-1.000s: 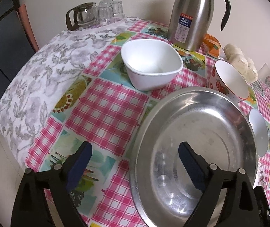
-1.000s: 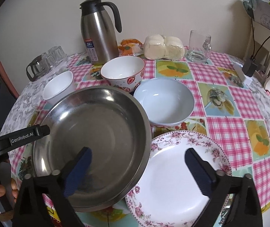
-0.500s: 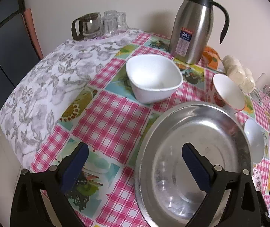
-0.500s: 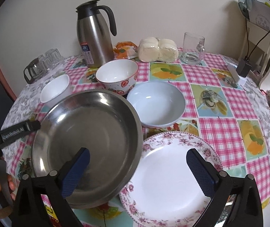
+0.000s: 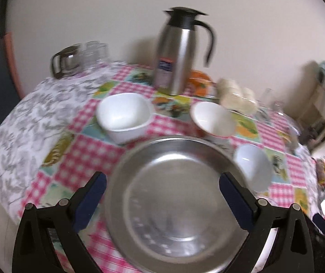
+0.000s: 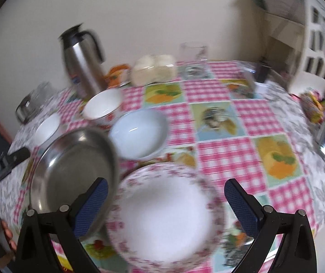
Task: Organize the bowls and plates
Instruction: 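Move both grippers to the rim of the floral round plate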
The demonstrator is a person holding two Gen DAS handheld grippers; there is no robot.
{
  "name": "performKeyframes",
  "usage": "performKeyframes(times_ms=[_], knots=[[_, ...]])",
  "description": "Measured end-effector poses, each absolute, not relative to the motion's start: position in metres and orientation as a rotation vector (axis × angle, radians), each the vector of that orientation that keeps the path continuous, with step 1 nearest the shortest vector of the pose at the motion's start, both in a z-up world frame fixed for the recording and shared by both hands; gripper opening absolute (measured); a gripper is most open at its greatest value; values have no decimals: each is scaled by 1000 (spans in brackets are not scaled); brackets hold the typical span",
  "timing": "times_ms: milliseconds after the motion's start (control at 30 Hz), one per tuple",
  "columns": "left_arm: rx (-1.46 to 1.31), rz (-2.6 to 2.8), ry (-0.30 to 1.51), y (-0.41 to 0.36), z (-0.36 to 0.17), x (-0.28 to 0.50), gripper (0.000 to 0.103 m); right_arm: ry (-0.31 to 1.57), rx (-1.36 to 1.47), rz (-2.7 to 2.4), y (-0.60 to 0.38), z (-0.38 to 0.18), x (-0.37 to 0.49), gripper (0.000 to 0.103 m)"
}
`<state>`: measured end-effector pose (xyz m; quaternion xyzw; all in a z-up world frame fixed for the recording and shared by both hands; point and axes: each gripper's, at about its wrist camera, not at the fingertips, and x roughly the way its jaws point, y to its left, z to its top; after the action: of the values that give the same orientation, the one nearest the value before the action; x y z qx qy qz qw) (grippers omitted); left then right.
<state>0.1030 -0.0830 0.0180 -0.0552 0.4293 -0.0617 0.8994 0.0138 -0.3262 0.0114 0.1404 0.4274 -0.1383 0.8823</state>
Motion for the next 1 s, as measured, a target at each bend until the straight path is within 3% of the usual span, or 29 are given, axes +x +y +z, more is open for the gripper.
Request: performKeyframes(times_ms=[367,1000], knots=[[15,-320,805,-168,32,67,99,844,414,-422,-399,15,-26,103],[49,-381,995,-230,-13,32,99,945,500,-466,-436,-25,-41,103]])
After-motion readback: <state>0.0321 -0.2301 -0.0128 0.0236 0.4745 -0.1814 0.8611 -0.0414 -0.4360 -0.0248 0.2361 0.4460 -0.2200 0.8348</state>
